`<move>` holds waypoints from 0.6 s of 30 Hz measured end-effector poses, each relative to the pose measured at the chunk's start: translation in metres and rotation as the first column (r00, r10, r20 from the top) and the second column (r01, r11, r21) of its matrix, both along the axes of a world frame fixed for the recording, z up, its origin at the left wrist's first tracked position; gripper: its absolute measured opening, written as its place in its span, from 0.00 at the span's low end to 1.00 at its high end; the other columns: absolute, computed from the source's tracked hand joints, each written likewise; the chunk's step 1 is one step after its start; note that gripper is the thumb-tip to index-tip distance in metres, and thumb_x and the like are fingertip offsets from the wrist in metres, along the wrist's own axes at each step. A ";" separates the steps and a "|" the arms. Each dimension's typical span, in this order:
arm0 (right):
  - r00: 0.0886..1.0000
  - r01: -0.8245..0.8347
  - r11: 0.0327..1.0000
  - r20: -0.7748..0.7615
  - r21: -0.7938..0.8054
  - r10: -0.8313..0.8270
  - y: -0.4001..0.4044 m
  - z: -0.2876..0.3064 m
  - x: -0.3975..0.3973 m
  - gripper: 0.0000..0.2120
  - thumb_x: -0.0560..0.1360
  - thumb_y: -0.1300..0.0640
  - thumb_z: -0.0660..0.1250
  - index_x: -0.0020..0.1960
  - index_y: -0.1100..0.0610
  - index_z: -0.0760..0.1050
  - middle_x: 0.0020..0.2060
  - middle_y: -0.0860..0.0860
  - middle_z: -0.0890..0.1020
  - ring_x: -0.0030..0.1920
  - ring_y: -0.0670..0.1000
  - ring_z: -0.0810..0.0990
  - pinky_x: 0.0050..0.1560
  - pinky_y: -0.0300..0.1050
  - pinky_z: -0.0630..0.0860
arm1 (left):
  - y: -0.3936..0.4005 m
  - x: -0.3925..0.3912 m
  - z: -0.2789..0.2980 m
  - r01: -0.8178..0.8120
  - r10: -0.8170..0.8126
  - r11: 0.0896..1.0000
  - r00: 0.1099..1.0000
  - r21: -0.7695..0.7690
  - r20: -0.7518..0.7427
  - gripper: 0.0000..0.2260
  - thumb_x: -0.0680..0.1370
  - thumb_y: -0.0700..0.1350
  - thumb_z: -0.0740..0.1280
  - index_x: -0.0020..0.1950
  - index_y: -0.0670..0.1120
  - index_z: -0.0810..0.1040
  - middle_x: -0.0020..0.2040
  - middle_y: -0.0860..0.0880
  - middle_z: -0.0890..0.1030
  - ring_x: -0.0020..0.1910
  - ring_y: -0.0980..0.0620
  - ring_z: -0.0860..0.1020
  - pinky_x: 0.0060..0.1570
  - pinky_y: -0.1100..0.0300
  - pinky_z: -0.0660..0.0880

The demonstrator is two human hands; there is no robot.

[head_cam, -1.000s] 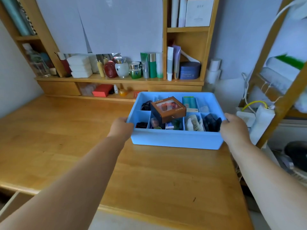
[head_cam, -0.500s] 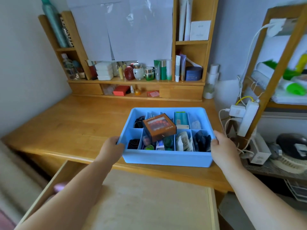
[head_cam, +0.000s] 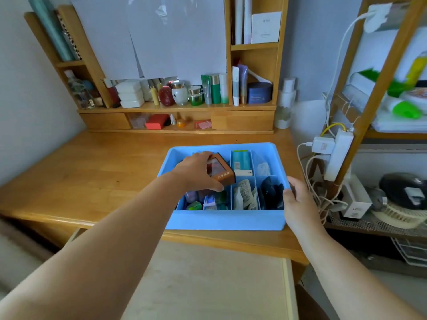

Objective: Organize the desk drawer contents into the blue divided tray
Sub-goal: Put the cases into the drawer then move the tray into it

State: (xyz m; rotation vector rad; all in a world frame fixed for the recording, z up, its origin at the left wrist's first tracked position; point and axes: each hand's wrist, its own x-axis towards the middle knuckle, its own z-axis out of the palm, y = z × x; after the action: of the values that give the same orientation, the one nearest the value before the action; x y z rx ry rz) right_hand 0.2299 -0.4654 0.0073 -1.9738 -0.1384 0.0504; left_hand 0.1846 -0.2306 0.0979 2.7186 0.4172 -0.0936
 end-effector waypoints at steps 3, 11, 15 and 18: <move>1.000 0.007 1.000 -0.023 0.013 -0.006 0.002 0.005 0.000 0.16 0.81 0.53 0.52 0.68 0.43 0.65 0.51 0.42 0.74 0.43 0.40 0.74 0.33 0.38 0.69 | -0.011 -0.036 0.015 0.086 -0.059 0.982 0.985 -0.168 0.160 0.43 0.62 0.57 0.77 0.72 0.54 0.61 0.57 0.56 0.73 0.49 0.60 0.75 0.40 0.70 0.74; 0.999 0.024 1.000 -0.027 -0.008 -0.024 0.004 0.017 -0.007 0.18 0.81 0.55 0.51 0.69 0.48 0.66 0.54 0.47 0.74 0.46 0.46 0.75 0.36 0.40 0.70 | -0.083 -0.177 -0.039 0.443 -0.440 0.893 0.896 -0.080 0.060 0.46 0.57 0.63 0.73 0.71 0.58 0.58 0.60 0.61 0.70 0.58 0.63 0.70 0.58 0.68 0.69; 1.000 0.010 0.999 -0.008 -0.034 -0.010 0.003 0.018 -0.006 0.18 0.81 0.55 0.51 0.69 0.48 0.66 0.53 0.46 0.72 0.46 0.47 0.74 0.33 0.37 0.66 | -0.107 -0.201 -0.128 0.409 -0.405 0.913 0.903 -0.004 -0.140 0.47 0.62 0.60 0.73 0.75 0.51 0.54 0.70 0.54 0.64 0.68 0.52 0.64 0.69 0.56 0.60; 1.000 0.008 0.998 0.002 -0.055 -0.008 0.003 0.016 -0.005 0.18 0.81 0.55 0.51 0.69 0.48 0.65 0.54 0.47 0.72 0.46 0.46 0.73 0.32 0.36 0.65 | -0.127 -0.211 -0.178 0.443 -0.420 0.896 0.872 0.036 -0.252 0.46 0.64 0.59 0.72 0.75 0.50 0.53 0.71 0.51 0.63 0.69 0.49 0.62 0.70 0.53 0.59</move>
State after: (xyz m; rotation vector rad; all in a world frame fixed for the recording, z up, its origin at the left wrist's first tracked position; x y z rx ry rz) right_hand 0.2254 -0.4619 0.0237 -2.0291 -0.1311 0.0479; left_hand -0.0260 -0.3576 -0.0800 2.8534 -0.1403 -0.5404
